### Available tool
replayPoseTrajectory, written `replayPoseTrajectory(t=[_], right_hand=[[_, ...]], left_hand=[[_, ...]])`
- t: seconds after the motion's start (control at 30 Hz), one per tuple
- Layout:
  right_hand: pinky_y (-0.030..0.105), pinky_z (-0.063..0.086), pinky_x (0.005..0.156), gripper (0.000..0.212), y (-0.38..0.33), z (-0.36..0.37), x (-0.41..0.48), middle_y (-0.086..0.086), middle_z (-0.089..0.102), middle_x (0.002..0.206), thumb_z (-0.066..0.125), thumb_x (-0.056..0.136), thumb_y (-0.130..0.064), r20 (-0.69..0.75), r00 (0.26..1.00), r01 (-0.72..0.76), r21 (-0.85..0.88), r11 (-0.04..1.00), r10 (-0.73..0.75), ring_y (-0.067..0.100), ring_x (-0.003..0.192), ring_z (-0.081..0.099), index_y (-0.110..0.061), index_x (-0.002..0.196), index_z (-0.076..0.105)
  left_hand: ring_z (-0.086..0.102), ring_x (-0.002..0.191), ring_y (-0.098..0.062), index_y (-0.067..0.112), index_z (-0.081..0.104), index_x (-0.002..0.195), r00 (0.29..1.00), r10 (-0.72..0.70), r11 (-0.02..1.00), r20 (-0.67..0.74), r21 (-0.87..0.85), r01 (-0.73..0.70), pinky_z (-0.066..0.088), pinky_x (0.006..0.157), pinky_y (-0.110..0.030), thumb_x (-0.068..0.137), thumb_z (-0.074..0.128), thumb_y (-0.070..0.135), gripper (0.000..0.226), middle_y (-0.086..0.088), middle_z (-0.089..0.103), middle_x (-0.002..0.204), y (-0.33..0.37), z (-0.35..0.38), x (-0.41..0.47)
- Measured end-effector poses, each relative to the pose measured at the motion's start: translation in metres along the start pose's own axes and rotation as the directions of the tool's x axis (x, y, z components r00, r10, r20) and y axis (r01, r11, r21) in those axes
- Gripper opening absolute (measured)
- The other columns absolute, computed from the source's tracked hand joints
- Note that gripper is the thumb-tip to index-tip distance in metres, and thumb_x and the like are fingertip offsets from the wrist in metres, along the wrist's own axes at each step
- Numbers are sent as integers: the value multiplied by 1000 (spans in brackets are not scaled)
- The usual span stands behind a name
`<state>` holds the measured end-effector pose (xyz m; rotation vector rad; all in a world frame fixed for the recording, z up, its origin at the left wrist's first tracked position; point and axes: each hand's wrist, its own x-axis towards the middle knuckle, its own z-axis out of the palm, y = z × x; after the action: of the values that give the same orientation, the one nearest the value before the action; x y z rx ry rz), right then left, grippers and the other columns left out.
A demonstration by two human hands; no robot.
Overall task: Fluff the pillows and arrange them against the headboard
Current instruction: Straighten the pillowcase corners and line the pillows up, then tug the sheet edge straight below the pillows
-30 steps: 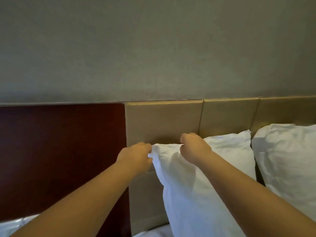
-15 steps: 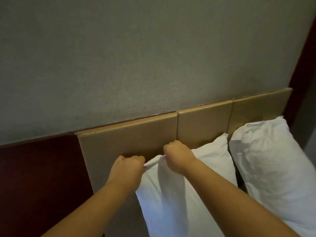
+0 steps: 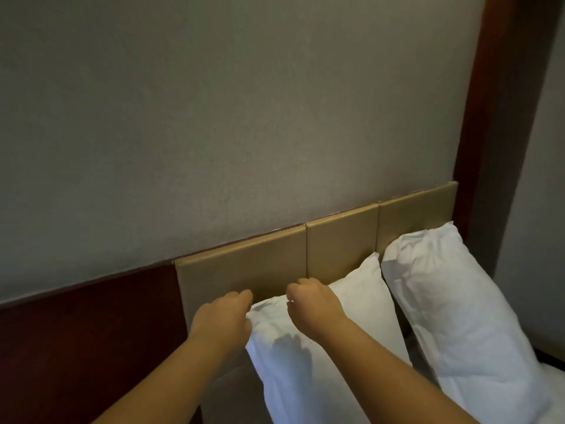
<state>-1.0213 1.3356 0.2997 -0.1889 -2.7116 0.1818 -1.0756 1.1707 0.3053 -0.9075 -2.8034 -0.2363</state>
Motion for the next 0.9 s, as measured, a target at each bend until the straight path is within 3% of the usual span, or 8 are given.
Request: replayPoseTrajectory(t=[0.1, 0.17, 0.3, 0.37, 0.4, 0.53, 0.67, 0.9], right_hand=[[28, 44, 81, 20, -22, 3, -52, 6, 62, 113, 51, 96, -25, 45, 996, -73, 1, 997, 73, 20, 93, 55, -14, 110, 60], [34, 45, 89, 23, -35, 12, -95, 7, 59, 117, 49, 96, -27, 131, 981, -138, -26, 990, 140, 25, 105, 56, -14, 114, 58], [35, 34, 69, 14, -56, 36, -181, 12, 60, 92, 45, 91, -12, 181, 969, -156, -77, 985, 168, 34, 97, 58, -11, 86, 58], [32, 28, 66, 14, -66, 47, -216, 6, 45, 72, 46, 90, -12, 209, 956, -198, -63, 978, 207, 35, 94, 58, -6, 88, 59], [32, 28, 67, 16, -71, 52, -232, 6, 41, 72, 46, 90, -12, 228, 948, -213, -57, 975, 220, 34, 94, 58, -5, 91, 60], [35, 44, 76, 20, -75, 73, -287, 14, 61, 103, 45, 92, -15, 298, 910, -281, -71, 957, 289, 34, 98, 59, -7, 98, 62], [36, 39, 70, 16, -54, 91, -320, 15, 62, 98, 46, 88, -8, 321, 895, -279, -139, 950, 310, 35, 94, 57, -5, 93, 61], [31, 32, 63, 11, 10, 148, -334, 10, 62, 93, 47, 86, -7, 413, 850, -272, -188, 944, 327, 30, 89, 56, -8, 87, 58]], left_hand=[[62, 92, -19, 27, 48, 90, 997, 48, 998, 57, -48, -45, 49, 72, -31, 90, 49, 27, 2, 2, 62, 103, 0, 5, -51], [60, 87, -20, 26, 50, 89, 986, 93, 994, 135, -62, -86, 48, 69, -31, 91, 49, 25, 3, 3, 57, 96, 1, 22, -92], [48, 78, -21, 23, 46, 85, 947, 156, 988, 281, -50, -147, 41, 66, -32, 92, 48, 23, 7, 0, 48, 92, 7, 60, -170], [52, 84, -25, 21, 51, 90, 929, 150, 988, 339, -81, -130, 44, 72, -35, 93, 47, 23, 6, -4, 51, 96, 14, 79, -203], [55, 90, -27, 20, 54, 94, 915, 135, 990, 379, -87, -110, 45, 75, -35, 93, 46, 23, 9, -6, 54, 101, 17, 89, -217], [58, 98, -31, 27, 54, 89, 855, 65, 997, 515, -73, -32, 50, 85, -44, 84, 46, 30, 11, -3, 59, 107, 30, 128, -263], [56, 114, -25, 19, 54, 120, 821, 95, 990, 563, 33, -137, 44, 89, -36, 94, 45, 19, 27, -2, 56, 124, 45, 170, -301], [59, 108, -23, 20, 56, 116, 742, -47, 997, 669, 82, -11, 40, 81, -31, 95, 49, 20, 22, -2, 58, 119, 71, 236, -298]])
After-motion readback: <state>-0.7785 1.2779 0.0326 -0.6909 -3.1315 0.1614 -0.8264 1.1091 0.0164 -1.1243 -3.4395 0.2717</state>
